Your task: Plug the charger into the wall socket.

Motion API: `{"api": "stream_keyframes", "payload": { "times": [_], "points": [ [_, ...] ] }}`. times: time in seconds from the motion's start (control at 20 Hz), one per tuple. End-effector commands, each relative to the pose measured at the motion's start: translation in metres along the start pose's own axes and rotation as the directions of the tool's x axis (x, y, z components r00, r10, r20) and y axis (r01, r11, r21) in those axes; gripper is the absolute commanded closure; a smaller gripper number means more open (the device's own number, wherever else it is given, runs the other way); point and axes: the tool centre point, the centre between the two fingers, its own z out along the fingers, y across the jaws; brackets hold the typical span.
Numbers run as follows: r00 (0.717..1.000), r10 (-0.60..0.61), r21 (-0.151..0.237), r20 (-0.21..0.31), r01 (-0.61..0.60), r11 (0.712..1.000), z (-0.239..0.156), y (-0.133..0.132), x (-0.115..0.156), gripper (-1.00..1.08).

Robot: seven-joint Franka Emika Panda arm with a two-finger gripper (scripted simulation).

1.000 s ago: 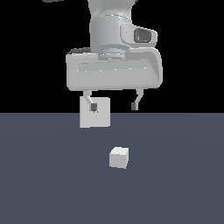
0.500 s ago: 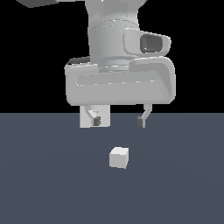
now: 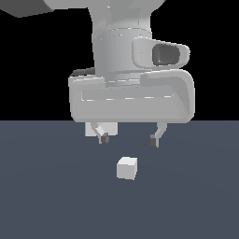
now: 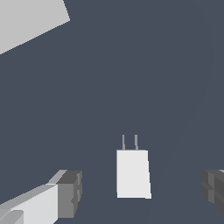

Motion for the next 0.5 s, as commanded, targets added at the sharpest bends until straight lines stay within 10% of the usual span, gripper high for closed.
{"api": "stream_keyframes", "payload": {
  "times": [0.0, 0.45],
  "points": [
    [1.0, 0.005, -0.001, -0.004, -0.005, 1.0, 0.0012, 0.0006, -0.0008, -0.92],
    [1.0, 0.002, 0.0, -0.002, -0.002, 1.0, 0.0021, -0.0002, -0.0006, -0.92]
  ]
}}
